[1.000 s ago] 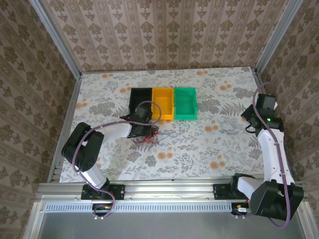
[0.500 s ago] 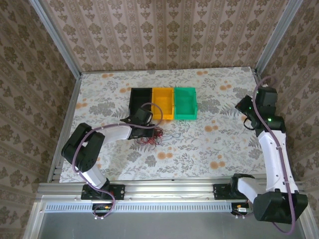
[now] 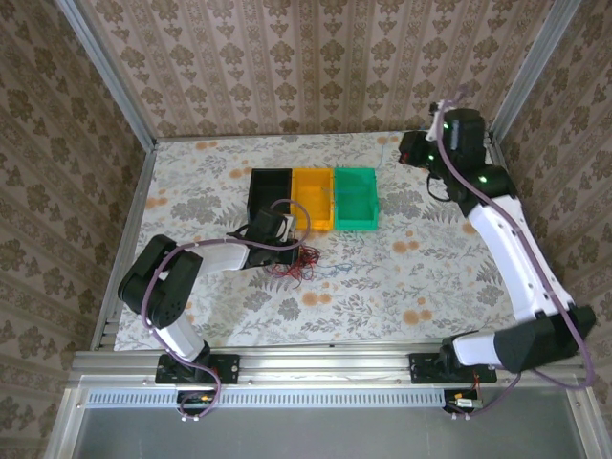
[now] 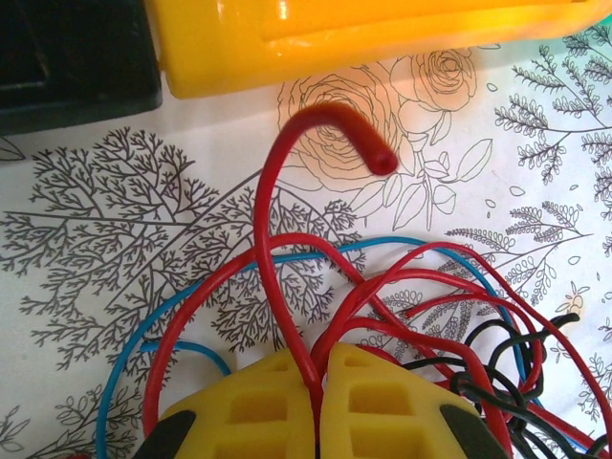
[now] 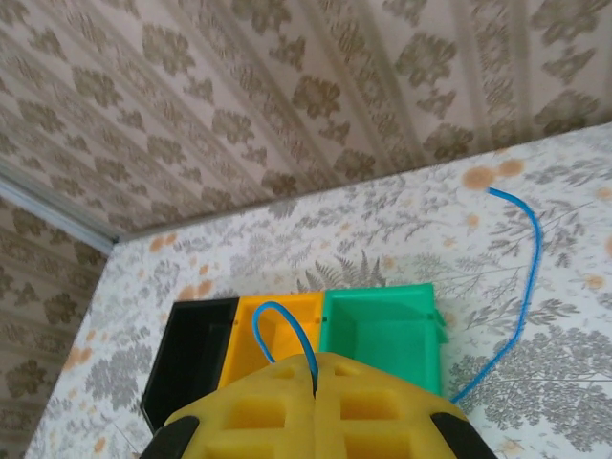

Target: Untangle the cables

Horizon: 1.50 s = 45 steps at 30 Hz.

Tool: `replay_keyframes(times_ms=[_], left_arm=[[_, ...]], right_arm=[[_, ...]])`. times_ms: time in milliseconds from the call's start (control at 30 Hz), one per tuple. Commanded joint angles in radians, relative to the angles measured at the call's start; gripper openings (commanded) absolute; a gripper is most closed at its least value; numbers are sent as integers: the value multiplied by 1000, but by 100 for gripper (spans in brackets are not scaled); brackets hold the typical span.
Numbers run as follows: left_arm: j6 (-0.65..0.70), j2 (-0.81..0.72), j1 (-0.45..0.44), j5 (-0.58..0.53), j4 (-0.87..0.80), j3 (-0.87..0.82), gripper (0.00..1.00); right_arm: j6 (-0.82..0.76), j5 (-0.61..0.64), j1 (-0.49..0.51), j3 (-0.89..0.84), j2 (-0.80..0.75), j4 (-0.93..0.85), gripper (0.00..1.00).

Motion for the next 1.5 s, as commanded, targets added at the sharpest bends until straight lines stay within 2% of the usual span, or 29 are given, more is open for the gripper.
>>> replay_keyframes(times_ms=[0, 167, 467, 567, 700, 1000, 1033, 1067, 1133, 1200, 1267, 1467], left_arm=[[9, 5, 6, 4, 15, -19, 0], [2, -1, 10, -4, 19, -25, 0], [-1, 2, 11, -7, 13, -23, 0], [-2, 3, 11, -5, 15, -21, 0], [-2, 6, 11, -5, 11, -18, 0], [3, 14, 11, -14, -7, -6, 0], [4, 14, 11, -14, -9, -5, 0], [7, 15, 11, -16, -12, -3, 0], [6, 14, 11, -19, -14, -2, 0], [5, 14, 11, -20, -15, -3, 0], [0, 14, 11, -21, -15, -3, 0], [-1, 24, 13, -13, -15, 4, 0]], right_arm=[[-27, -25, 33, 53, 108, 31, 0], [-29, 2, 58, 93, 231, 57, 0], [-40, 67, 88, 108, 351, 57, 0], [-31, 24, 92, 106, 395, 59, 0], [-14, -92, 100, 110, 468, 102, 1], [36, -143, 98, 139, 615, 105, 3], [40, -137, 97, 142, 623, 101, 5], [42, -128, 96, 145, 629, 95, 12], [44, -93, 98, 145, 624, 83, 36], [34, -52, 102, 123, 587, 91, 49], [18, -16, 107, 95, 540, 100, 54], [-11, 62, 143, -80, 364, 106, 57]])
